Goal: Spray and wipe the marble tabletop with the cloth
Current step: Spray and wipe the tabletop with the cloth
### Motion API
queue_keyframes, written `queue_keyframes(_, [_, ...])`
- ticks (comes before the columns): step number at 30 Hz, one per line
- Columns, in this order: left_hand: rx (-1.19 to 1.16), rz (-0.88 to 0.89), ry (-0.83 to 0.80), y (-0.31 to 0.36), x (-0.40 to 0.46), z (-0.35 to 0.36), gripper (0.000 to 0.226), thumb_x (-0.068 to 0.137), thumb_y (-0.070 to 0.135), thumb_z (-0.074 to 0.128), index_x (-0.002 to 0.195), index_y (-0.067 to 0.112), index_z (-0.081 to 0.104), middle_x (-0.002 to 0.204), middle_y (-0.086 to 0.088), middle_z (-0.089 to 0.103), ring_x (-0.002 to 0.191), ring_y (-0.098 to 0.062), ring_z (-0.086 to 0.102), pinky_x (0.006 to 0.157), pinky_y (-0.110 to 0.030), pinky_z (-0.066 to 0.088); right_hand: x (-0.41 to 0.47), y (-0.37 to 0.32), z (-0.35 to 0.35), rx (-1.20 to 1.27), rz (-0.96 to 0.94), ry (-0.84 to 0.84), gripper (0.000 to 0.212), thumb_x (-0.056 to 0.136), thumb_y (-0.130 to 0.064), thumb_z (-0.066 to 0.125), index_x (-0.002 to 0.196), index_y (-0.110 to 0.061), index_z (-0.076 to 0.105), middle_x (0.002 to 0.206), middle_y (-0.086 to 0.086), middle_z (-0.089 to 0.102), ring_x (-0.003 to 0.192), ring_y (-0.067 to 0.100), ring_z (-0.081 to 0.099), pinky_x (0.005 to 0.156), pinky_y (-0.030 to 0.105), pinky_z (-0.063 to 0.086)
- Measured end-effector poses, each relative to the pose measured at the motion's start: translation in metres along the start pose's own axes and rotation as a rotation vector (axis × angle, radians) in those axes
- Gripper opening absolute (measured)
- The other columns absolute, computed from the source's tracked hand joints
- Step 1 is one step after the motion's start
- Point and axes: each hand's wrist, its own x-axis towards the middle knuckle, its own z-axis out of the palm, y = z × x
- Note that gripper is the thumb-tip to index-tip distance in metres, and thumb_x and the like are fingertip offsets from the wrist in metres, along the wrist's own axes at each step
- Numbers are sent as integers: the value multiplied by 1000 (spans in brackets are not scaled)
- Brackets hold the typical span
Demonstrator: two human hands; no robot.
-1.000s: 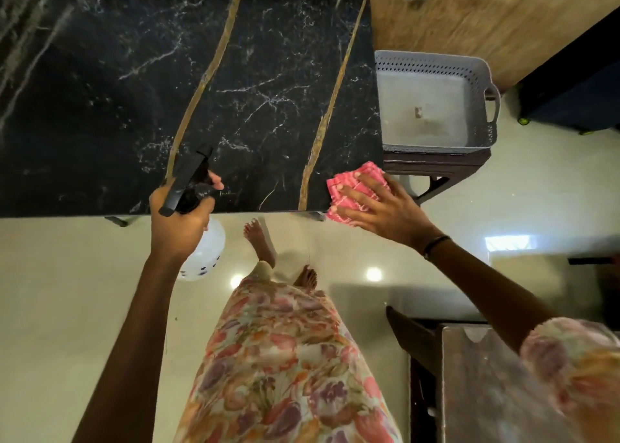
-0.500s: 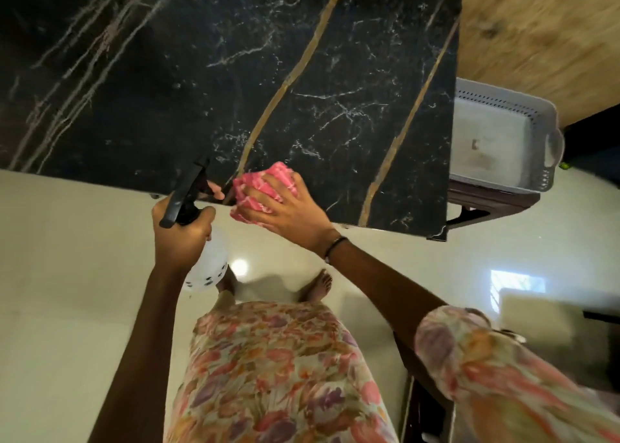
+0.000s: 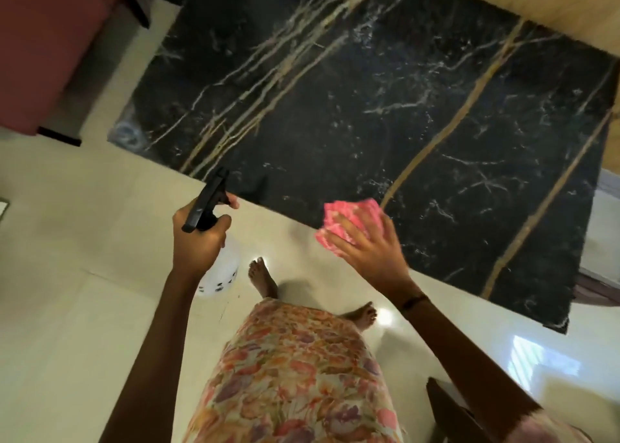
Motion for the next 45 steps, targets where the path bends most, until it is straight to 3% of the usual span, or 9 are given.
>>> queue_keyframes(5, [-64, 6, 12, -16, 23, -49, 35, 73, -3, 49, 87, 26, 63, 82, 18, 69, 41, -29, 42, 42, -26, 37, 24, -16, -3, -18, 42, -64, 81, 70, -42, 80, 140, -31, 42, 150, 12, 39, 145, 42, 4, 106, 71, 15])
queue_keyframes(10, [-68, -62, 21, -33, 38, -85, 37, 70, -1, 49, 85, 30, 63, 85, 21, 69, 42, -27, 40, 44, -22, 36, 127, -83, -17, 35, 37, 23, 85, 76, -44, 74, 146, -33, 27, 153, 10, 33, 141, 41, 24, 107, 67, 19])
queue_keyframes(15, [-51, -69, 97, -42, 50, -127, 67, 68, -2, 47, 90, 61, 58, 84, 19, 67, 52, 2, 53, 54, -16, 38, 241, -151, -37, 103, 6, 50, 83, 81, -51, 67, 147, -33, 21, 154, 5, 34, 141, 36, 30, 107, 65, 20])
queue_keyframes(17, [-49, -94, 136, -47, 53, -141, 71, 67, -2, 46, 92, 65, 57, 83, 20, 66, 60, 7, 56, 57, -16, 40, 275, -170, -41, 162, 9, 82, 69, 86, -49, 61, 146, -33, 30, 151, 4, 39, 140, 34, 33, 107, 64, 21])
queue_keyframes(23, [-77, -147, 246, -74, 52, -177, 67, 68, 1, 46, 96, 60, 58, 85, 16, 67, 46, -19, 40, 50, -36, 37, 366, -214, -55, 291, -98, 41, 54, 90, -46, 53, 142, -35, 40, 149, 2, 42, 139, 31, 34, 110, 64, 15])
queue_keyframes(27, [-95, -141, 288, -84, 51, -191, 60, 70, -1, 46, 115, 36, 60, 91, 3, 65, 48, -27, 39, 47, -39, 35, 414, -233, -58, 259, -220, -15, 49, 87, -40, 60, 134, -33, 50, 137, 1, 54, 131, 30, 44, 108, 64, 23])
queue_keyframes(31, [-110, -152, 312, -85, 54, -200, 60, 69, 0, 46, 98, 51, 61, 90, 6, 66, 46, -31, 39, 46, -39, 35, 416, -225, -54, 229, -335, 93, 46, 84, -37, 65, 129, -29, 56, 128, 1, 60, 123, 28, 52, 107, 61, 29])
queue_keyframes(36, [-104, -163, 336, -84, 63, -206, 64, 70, 0, 46, 102, 54, 59, 86, 18, 67, 52, 0, 53, 52, -27, 38, 335, -180, -39, 246, -258, 131, 50, 94, -42, 50, 141, -30, 40, 148, 4, 42, 140, 31, 32, 111, 60, 27])
queue_keyframes(45, [-149, -179, 338, -76, 76, -203, 58, 69, 0, 47, 92, 51, 62, 86, 19, 68, 47, -9, 44, 49, -40, 35, 340, -191, -39, 306, -51, 80, 51, 91, -56, 42, 135, -31, 48, 142, 1, 49, 134, 27, 38, 109, 57, 24])
